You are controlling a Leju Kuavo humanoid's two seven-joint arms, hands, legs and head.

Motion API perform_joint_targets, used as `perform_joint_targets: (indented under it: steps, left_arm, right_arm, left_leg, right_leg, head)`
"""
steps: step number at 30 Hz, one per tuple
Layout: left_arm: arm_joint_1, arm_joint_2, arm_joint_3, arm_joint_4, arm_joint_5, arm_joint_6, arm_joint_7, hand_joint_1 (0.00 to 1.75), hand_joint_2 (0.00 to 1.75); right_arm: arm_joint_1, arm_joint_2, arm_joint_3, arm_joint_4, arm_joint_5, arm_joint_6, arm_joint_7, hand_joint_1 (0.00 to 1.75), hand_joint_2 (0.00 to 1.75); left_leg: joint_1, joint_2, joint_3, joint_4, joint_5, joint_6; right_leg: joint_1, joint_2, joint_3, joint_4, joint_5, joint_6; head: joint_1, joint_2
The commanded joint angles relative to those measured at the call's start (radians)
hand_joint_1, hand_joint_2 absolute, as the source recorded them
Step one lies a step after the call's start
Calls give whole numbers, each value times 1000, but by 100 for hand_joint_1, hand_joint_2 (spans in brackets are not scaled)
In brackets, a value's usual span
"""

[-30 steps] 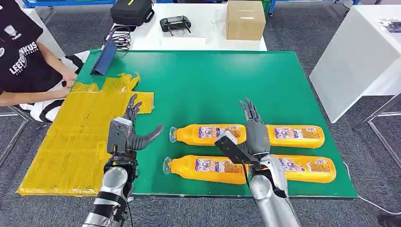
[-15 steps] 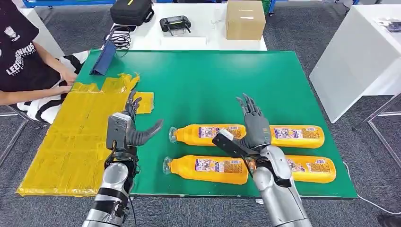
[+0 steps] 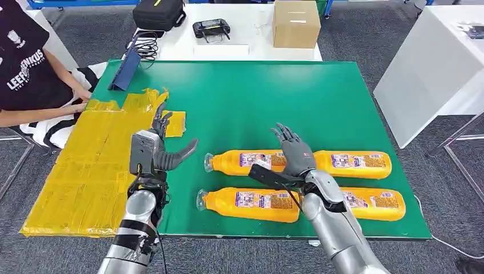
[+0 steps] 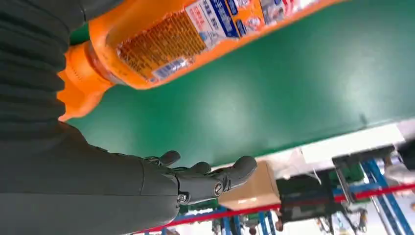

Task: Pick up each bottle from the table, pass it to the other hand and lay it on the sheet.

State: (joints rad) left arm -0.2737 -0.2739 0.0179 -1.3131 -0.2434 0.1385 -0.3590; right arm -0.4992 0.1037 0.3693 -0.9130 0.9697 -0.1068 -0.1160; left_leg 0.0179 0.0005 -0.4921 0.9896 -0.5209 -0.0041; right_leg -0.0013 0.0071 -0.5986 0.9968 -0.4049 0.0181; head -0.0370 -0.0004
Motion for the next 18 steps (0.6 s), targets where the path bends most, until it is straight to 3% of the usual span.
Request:
perform_joint_targets:
  steps: [1, 18]
  left_arm:
    - [-66, -3, 5, 103, 7, -2, 1, 0, 175]
    - [-143, -2, -35, 192, 41, 2, -11, 0, 175]
  right_arm:
    - [-109, -2, 42, 214, 0, -4, 6, 0, 175]
    - [-249, -2, -3, 495, -46, 42, 21, 0, 175]
  left_leg:
    - [0, -1, 3, -2, 0, 1]
    - [0, -2, 3, -1, 0, 1]
  right_leg:
    - [0, -1, 3, -2, 0, 0]
    - [0, -3, 3, -2, 0, 0]
  head:
    - [0, 0]
    - [0, 0]
